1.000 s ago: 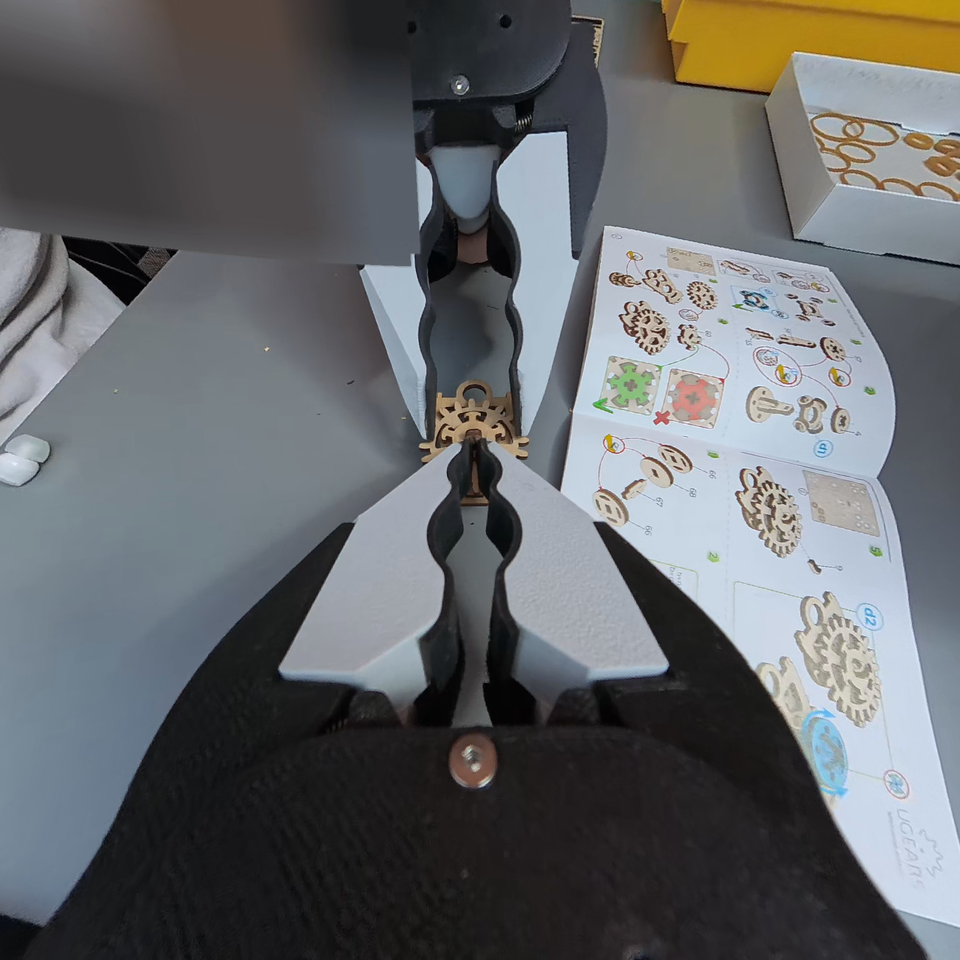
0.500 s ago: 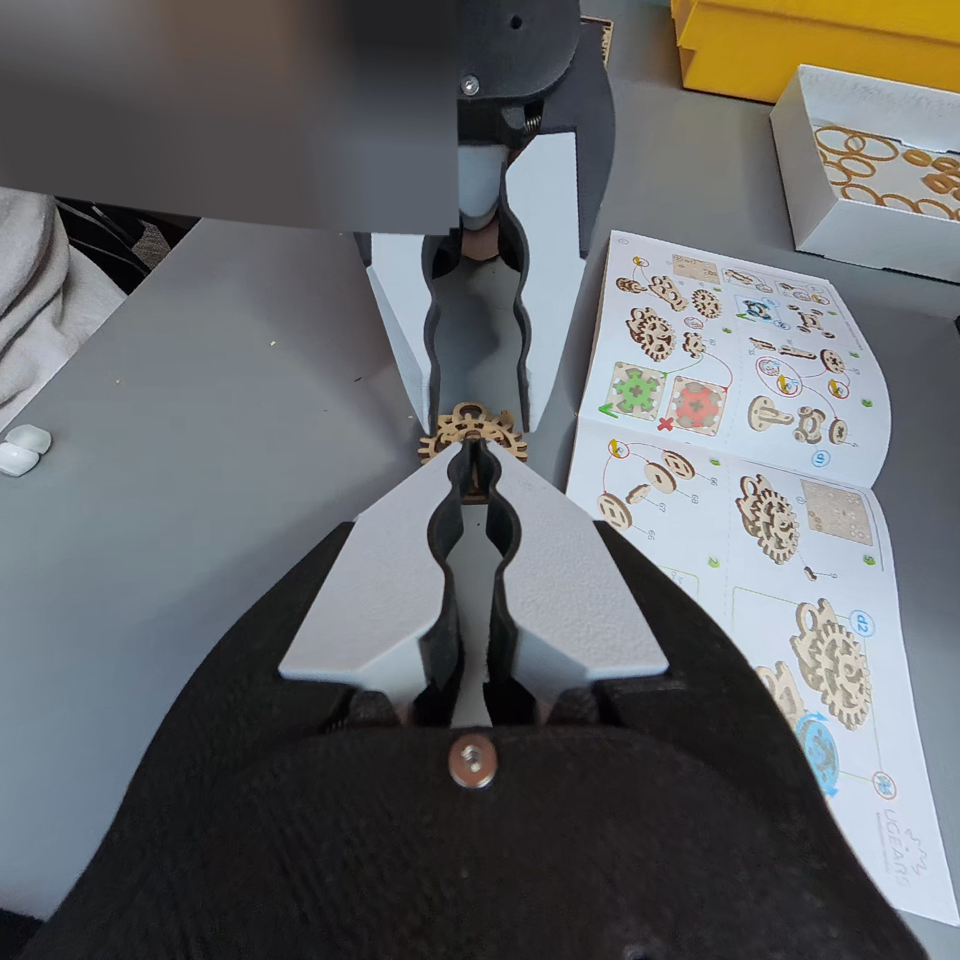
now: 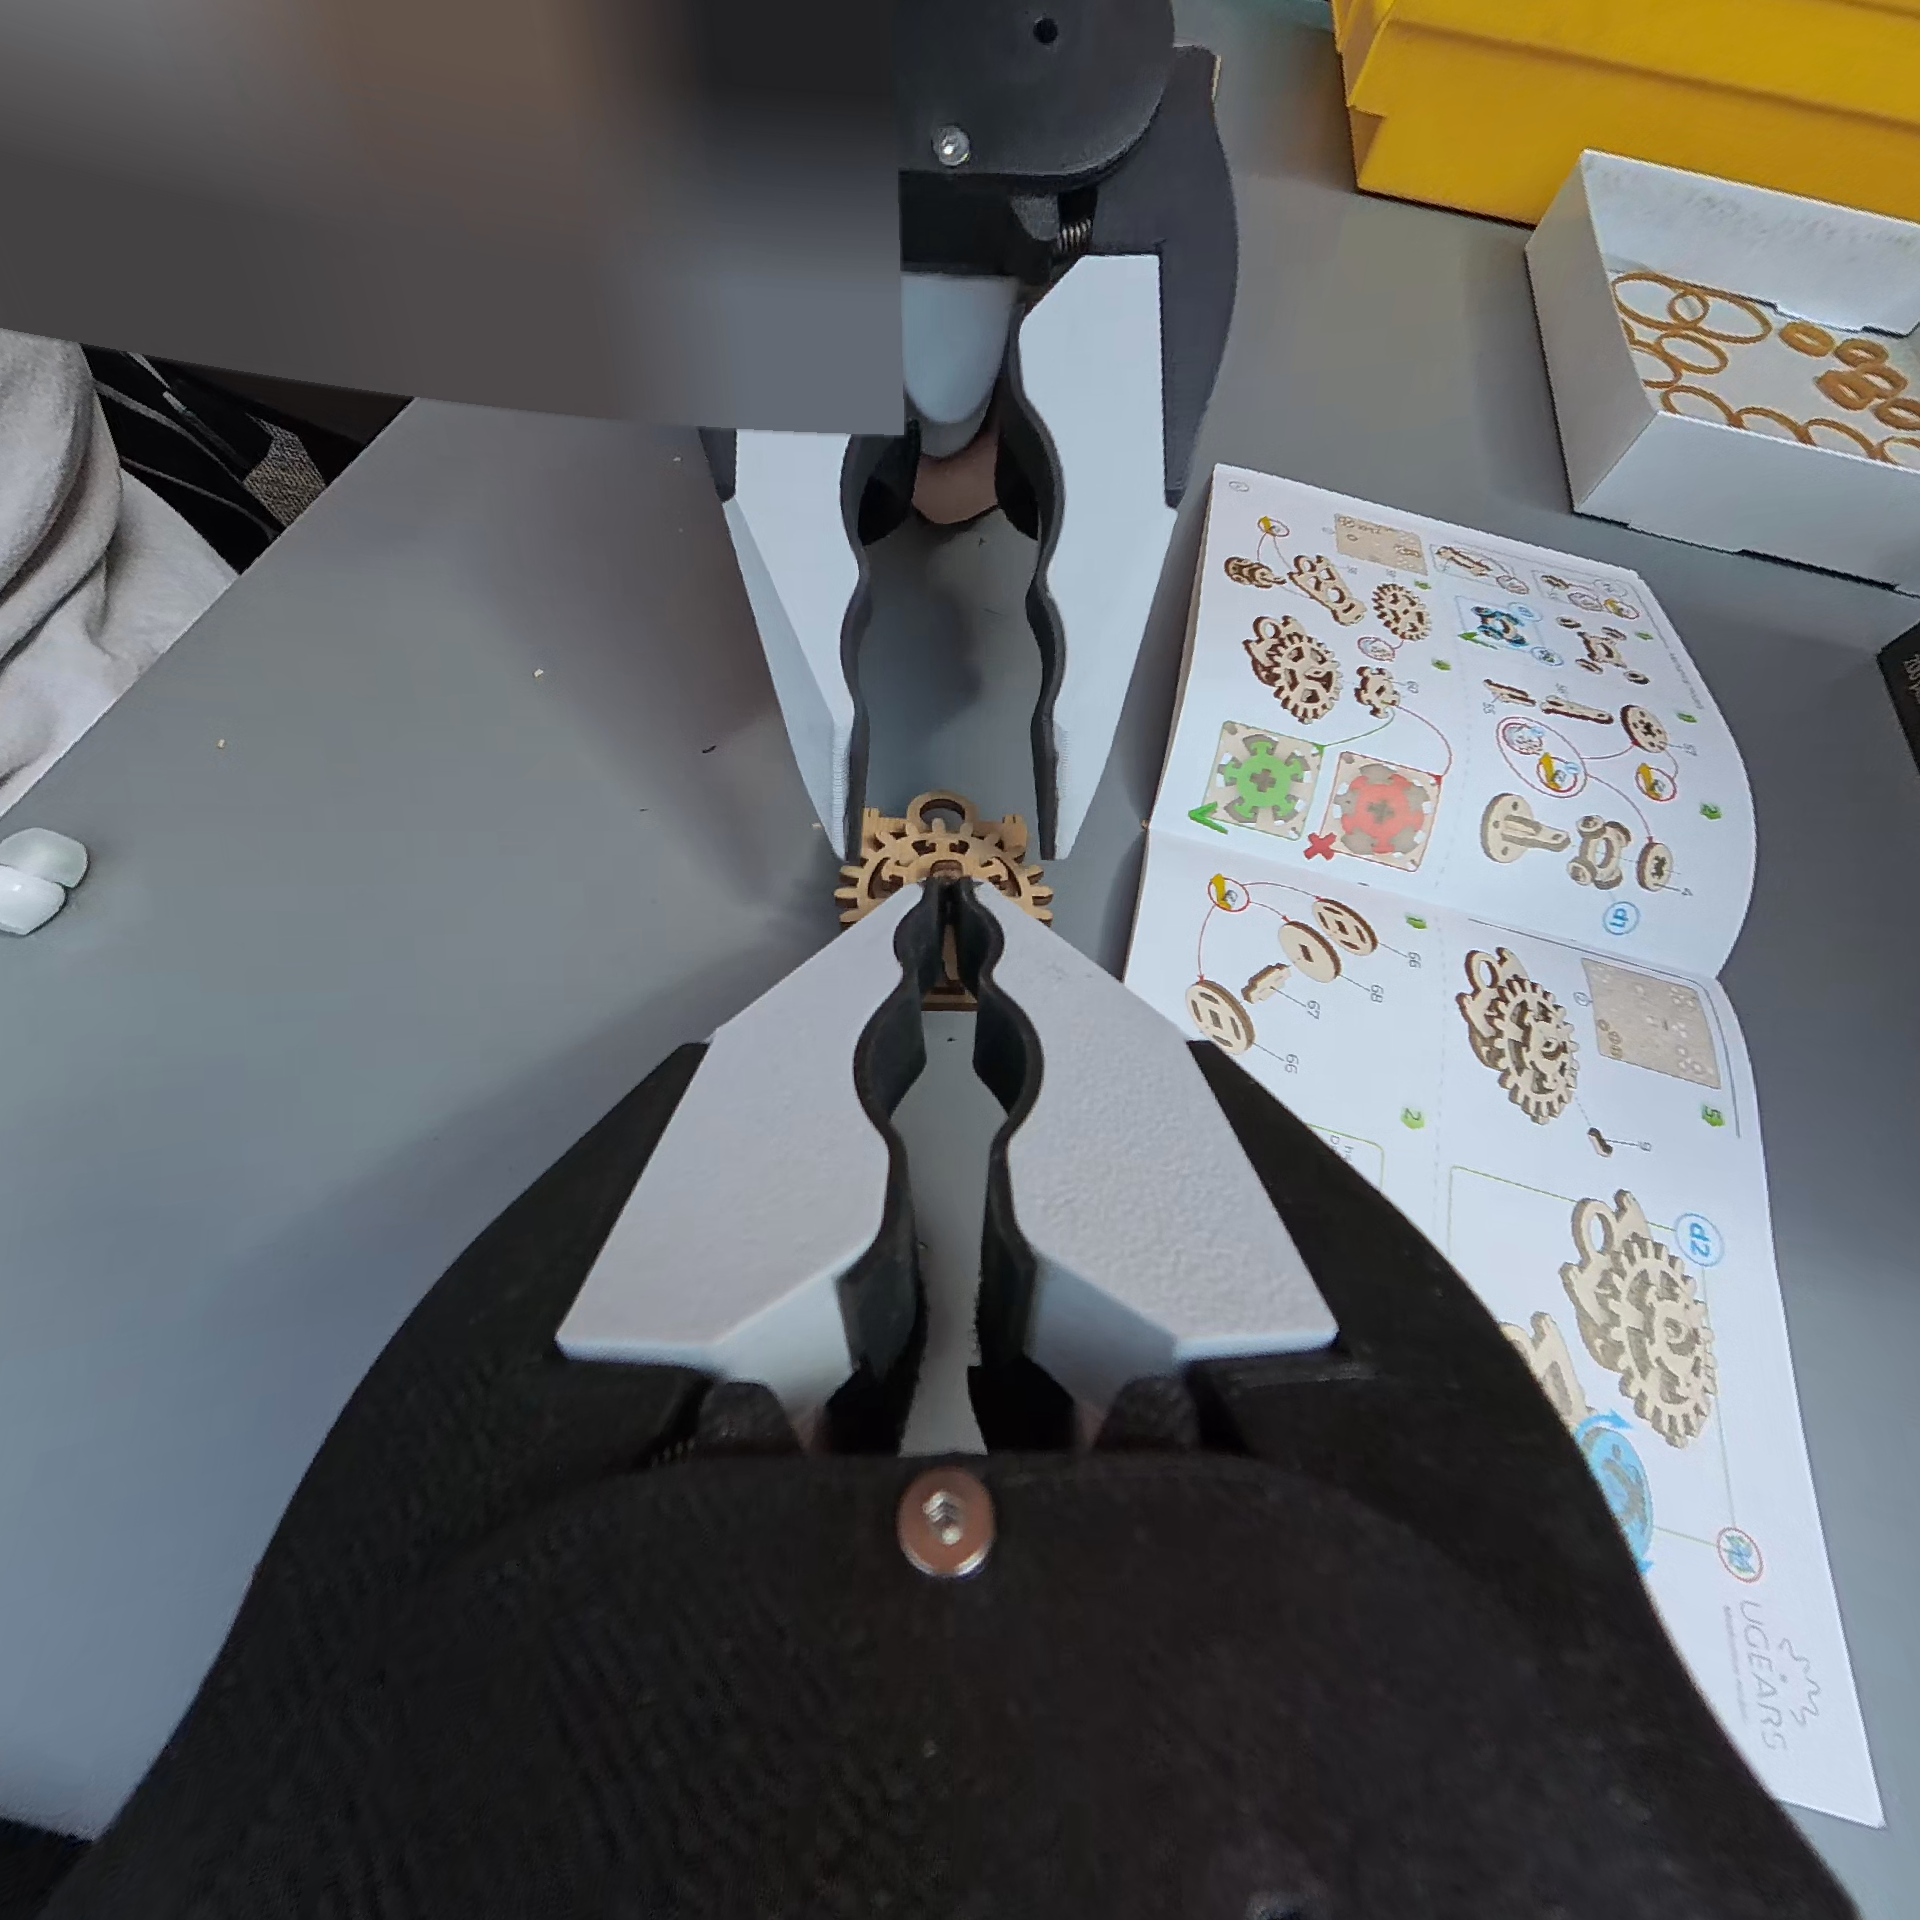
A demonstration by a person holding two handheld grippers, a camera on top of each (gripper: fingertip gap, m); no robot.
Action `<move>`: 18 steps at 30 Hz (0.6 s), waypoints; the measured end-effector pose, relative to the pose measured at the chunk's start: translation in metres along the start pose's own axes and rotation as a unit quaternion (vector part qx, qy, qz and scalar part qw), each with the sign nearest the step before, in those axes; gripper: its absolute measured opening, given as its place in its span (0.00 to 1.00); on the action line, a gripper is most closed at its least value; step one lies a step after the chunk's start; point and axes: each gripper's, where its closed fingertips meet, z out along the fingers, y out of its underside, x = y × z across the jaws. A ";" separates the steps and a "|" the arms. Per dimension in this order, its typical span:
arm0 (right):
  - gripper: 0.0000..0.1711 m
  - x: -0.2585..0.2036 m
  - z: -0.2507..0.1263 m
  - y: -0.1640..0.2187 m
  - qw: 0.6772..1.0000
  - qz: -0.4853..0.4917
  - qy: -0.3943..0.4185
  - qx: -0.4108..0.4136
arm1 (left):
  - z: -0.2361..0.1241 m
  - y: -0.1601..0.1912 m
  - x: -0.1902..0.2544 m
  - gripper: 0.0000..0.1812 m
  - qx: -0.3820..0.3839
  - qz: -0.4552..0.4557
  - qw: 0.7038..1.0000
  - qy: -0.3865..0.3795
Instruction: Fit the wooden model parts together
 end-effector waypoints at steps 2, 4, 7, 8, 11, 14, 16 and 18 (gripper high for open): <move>0.01 0.000 0.000 0.000 1.000 0.000 0.000 0.000 | 0.003 0.002 0.001 0.16 -0.011 0.014 1.000 -0.003; 0.01 0.000 0.000 0.000 1.000 -0.001 0.002 0.000 | 0.004 0.002 0.002 0.13 -0.012 0.019 1.000 -0.007; 0.01 0.001 0.000 0.000 1.000 0.000 0.003 -0.001 | 0.004 0.002 0.001 0.13 -0.013 0.004 1.000 -0.001; 0.01 0.001 0.000 0.000 1.000 0.001 0.005 -0.001 | 0.005 0.002 0.001 0.13 -0.013 -0.004 1.000 0.003; 0.01 0.001 0.000 0.000 1.000 0.007 0.007 -0.004 | 0.005 0.002 0.000 0.13 -0.013 -0.026 1.000 0.008; 0.00 0.001 -0.001 0.001 1.000 0.005 0.012 -0.006 | 0.005 0.002 0.000 0.13 -0.014 -0.033 0.999 0.009; 0.00 0.001 -0.001 0.001 1.000 0.001 0.014 -0.008 | 0.005 0.002 0.001 0.13 -0.014 -0.034 0.999 0.009; 0.00 0.000 -0.001 0.001 1.000 0.001 0.014 -0.008 | 0.005 0.001 0.002 0.13 -0.014 -0.030 0.999 0.010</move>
